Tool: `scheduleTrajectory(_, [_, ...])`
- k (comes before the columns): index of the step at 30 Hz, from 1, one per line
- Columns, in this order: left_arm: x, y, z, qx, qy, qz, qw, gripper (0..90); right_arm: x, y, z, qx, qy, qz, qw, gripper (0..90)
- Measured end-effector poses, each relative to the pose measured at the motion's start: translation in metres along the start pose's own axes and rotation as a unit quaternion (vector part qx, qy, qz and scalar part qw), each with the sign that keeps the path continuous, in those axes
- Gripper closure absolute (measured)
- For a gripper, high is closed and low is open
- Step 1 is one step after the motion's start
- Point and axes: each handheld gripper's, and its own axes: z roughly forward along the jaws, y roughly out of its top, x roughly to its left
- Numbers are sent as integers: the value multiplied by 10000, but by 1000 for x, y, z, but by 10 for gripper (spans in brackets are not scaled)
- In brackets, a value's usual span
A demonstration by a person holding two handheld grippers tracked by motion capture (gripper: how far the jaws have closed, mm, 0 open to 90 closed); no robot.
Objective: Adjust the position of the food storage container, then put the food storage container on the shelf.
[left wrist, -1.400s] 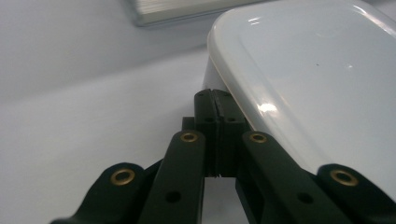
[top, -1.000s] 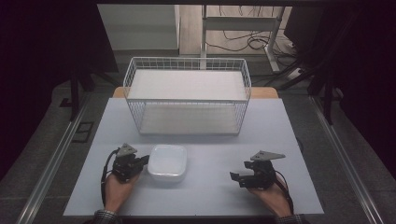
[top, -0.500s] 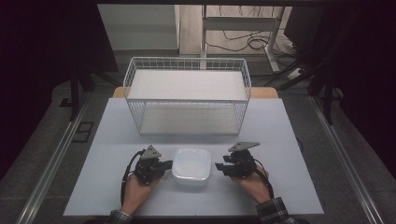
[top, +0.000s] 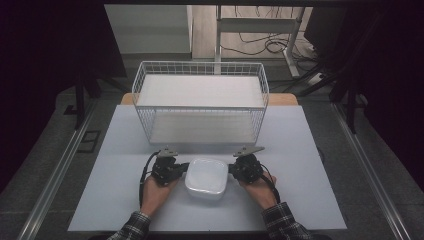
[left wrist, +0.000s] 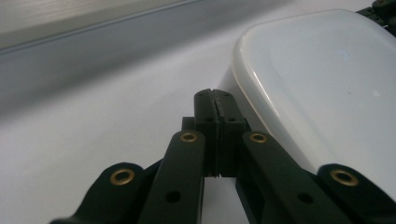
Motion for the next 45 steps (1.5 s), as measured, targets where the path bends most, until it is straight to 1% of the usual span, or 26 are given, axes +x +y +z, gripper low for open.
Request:
scheduleTrajectory(3, [-7,-6,-6,102,92,49,9999,898,2,-1,-1,-23,7,-15,10000,843])
scheduleTrajectory(4, [-9,-8,-9,139,96,32,9999,898,2,-2,-1,-21,18,-5,10000,842])
scheduleTrajectory(10, [-24,-22,-23,175,36,-71,9998,898,5,-4,-3,-11,65,-17,10000,830])
scheduleTrajectory(13, [-28,-26,-26,214,24,-43,9998,896,5,-5,-3,4,81,4,10000,820])
scheduleTrajectory(15, [-29,-27,-28,265,41,33,9996,878,5,-5,-3,4,83,-27,10000,806])
scheduleTrajectory(17, [-27,-26,-31,214,140,64,9997,837,5,-5,-4,7,27,-37,10000,783])
scheduleTrajectory(19, [-22,-26,-34,172,391,167,9989,782,3,-6,-7,-44,-63,-69,9999,764])
scheduleTrajectory(20, [-20,-26,-36,157,402,189,9989,737,0,-7,-10,-58,-129,-93,9999,747])
scheduleTrajectory(21, [-17,-27,-37,99,351,231,9991,678,-2,-9,-12,-56,-145,-92,9998,722])
scheduleTrajectory(22, [-15,-27,-39,70,345,264,9990,610,-5,-13,-15,-83,-148,-75,9998,695])
scheduleTrajectory(23, [-14,-27,-39,68,379,302,9988,552,-9,-16,-18,-117,-156,-81,9998,662])
scheduleTrajectory(25, [-11,-27,-39,110,527,420,9977,432,-13,-21,-21,-144,-150,-40,9998,575])
scheduleTrajectory(26, [-10,-27,-40,128,521,433,9976,366,-15,-24,-24,-155,-160,18,9997,521])
scheduleTrajectory(28, [-5,-27,-40,109,460,422,9980,262,-16,-27,-28,-209,-124,58,9997,425])
scheduleTrajectory(30, [-2,-28,-42,102,386,397,9984,188,-15,-28,-32,-240,-88,37,9997,351])
scheduleTrajectory(32, [-1,-29,-46,73,352,404,9985,178,-14,-30,-36,-261,-64,48,9996,321])
scheduleTrajectory(34, [-2,-29,-51,-19,332,410,9986,181,-13,-32,-42,-261,27,135,9996,315])
scheduleTrajectory(37, [-5,-26,-60,-147,190,412,9989,183,-12,-32,-49,-272,183,221,9992,315])
scheduleTrajectory(40, [-9,-24,-66,-167,91,428,9989,156,-8,-29,-55,-297,273,209,9990,312])
scheduleTrajectory(42, [-13,-22,-68,-167,-75,471,9987,179,-4,-27,-59,-327,347,163,9987,299])
scheduleTrajectory(45, [-20,-20,-70,-268,-315,507,9979,183,3,-24,-62,-381,420,96,9983,297])
